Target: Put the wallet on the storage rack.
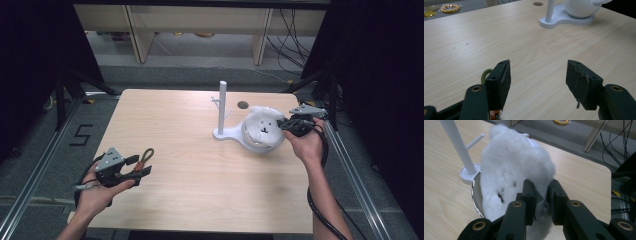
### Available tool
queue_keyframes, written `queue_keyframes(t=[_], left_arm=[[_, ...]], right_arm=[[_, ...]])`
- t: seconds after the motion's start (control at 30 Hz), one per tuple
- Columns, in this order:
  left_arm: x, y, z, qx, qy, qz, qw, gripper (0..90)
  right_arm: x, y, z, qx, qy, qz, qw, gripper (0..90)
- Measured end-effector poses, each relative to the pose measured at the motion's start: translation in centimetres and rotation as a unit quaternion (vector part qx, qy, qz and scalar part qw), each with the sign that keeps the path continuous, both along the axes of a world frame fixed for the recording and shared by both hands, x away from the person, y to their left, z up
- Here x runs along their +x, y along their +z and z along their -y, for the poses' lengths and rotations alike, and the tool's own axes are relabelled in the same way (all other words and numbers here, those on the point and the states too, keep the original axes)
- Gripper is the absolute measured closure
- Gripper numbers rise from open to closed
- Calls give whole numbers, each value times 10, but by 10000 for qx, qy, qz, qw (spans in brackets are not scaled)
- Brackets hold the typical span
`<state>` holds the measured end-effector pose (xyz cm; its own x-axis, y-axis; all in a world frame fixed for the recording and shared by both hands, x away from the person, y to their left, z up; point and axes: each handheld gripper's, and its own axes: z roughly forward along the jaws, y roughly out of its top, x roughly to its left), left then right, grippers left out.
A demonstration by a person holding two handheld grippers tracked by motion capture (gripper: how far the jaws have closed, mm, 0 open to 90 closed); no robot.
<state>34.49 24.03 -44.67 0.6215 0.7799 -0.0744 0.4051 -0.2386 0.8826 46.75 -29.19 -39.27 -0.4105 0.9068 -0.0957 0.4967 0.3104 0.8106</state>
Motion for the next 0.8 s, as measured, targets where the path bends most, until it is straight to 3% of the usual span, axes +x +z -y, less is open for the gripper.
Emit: queue_keyframes(t=[0.03, 0.13, 0.17, 0.3, 0.67, 0.8], left_arm=[[0, -1, 1, -24, -11, -2, 10000, 362], [1, -2, 2, -42, -12, -5, 10000, 360], [1, -2, 2, -12, -3, -26, 10000, 360], [1, -2, 2, 6, -15, -50, 10000, 353], [3, -3, 2, 79, 1, -72, 9999, 333], [2, -3, 4, 89, -10, -102, 9999, 325]], right_arm=[[2, -2, -1, -143, -6, 4, 9999, 778], [4, -4, -1, -207, 23, -4, 9998, 777], [6, -6, 0, -372, 46, 22, 9993, 776], [7, -8, 0, -419, 23, 57, 9991, 764], [5, -12, -2, -151, -227, -27, 9996, 626], [4, -13, -4, 65, -346, -89, 9993, 586]])
